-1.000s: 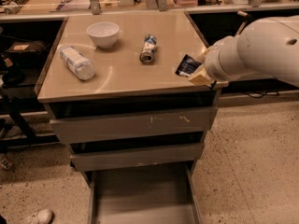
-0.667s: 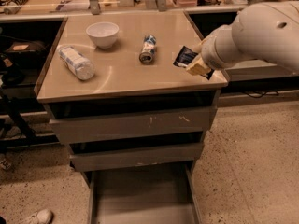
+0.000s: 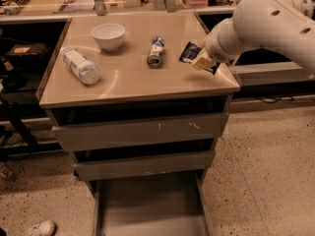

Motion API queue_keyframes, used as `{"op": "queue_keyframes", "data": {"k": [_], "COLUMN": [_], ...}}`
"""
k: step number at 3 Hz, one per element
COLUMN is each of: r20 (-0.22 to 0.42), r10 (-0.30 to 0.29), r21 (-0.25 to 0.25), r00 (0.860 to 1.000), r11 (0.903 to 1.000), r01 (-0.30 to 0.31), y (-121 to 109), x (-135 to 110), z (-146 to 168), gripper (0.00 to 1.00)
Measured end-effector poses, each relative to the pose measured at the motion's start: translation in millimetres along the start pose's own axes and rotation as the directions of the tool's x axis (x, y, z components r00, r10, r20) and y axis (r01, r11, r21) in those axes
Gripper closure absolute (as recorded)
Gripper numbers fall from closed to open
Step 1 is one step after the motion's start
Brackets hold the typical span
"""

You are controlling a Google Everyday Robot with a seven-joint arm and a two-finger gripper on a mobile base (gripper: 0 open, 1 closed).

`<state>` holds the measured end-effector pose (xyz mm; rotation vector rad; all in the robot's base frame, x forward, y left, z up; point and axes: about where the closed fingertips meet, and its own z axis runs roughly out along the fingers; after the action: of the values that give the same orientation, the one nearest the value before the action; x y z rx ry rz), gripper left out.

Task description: Pick rxbar blueberry from bottom drawer and place on counter

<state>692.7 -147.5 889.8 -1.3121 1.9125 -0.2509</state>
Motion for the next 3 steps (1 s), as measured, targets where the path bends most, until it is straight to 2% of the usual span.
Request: {"op": "queue_keyframes", "data": {"k": [1,3], "r20": [0.011,0.053], "r10": [-0.005,-0.014], "r21": [-0.022,-0.084], "r00": [1.000,0.998], "r11": [0.9997,0.9963], "r01": [0.005,0.018], "y": [-6,2], "x": [-6,-12], "z": [22,74], "gripper": [1.00,1.00]}}
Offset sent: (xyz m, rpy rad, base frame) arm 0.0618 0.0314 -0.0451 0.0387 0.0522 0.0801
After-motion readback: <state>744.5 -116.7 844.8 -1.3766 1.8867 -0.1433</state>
